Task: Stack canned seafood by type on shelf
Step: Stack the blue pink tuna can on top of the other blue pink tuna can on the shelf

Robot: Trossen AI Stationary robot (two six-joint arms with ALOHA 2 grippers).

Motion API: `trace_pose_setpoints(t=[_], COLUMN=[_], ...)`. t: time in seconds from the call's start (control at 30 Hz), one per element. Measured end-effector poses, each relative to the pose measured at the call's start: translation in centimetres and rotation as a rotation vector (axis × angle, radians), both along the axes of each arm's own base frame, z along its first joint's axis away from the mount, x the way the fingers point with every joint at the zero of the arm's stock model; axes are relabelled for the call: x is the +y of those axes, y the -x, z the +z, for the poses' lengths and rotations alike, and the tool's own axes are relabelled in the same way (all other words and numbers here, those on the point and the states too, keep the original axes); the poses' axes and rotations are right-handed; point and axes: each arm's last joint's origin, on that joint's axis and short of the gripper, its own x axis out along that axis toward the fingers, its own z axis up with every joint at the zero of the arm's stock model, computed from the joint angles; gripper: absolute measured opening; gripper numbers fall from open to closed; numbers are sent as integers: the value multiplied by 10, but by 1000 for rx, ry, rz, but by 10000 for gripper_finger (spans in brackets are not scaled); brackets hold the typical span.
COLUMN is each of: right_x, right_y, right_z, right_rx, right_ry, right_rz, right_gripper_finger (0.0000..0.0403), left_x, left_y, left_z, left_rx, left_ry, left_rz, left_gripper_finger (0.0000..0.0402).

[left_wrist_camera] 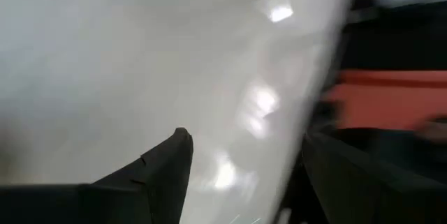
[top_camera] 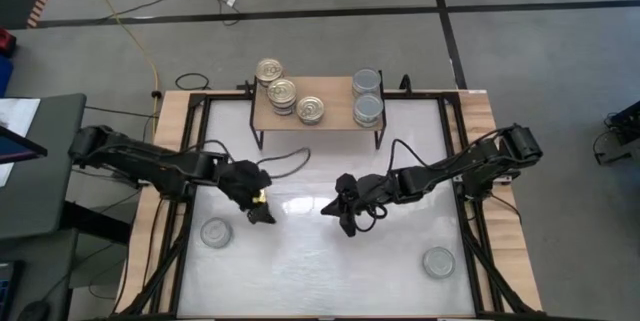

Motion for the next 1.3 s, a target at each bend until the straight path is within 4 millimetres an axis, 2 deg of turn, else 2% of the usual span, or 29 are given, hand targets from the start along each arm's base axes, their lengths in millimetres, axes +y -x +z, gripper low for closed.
trace_pose_setpoints(t=[0.07,0.13,0.3,0.5,0.67,0.73,0.87,1.1,1.3], right_x=[-1,-3,-12,-41,-71,-80,-99,-155,-211], right_y=[1,3,15,32,31,23,-5,-62,-94], right_z=[-1,-1,12,58,104,119,137,146,144], right_rx=[18,44,65,-41,21,44,96,180,270], right_ry=[-6,-9,18,63,178,237,318,426,566], right_rz=[20,32,24,-33,-78,-75,-78,-169,-298], right_gripper_finger=[26,26,26,20,17,16,15,14,14], left_x=[-8,-12,-13,-16,-12,-9,-3,6,11], left_y=[-8,-11,-9,5,35,50,76,103,118], left_z=[12,21,26,39,46,46,46,47,49], left_rx=[-156,-229,-144,-45,74,129,221,314,326], left_ry=[20,38,-12,-107,-212,-249,-296,-358,-388], left_rz=[-24,-12,145,259,359,395,435,433,402], left_gripper_finger=[256,256,256,256,256,256,256,256,256])
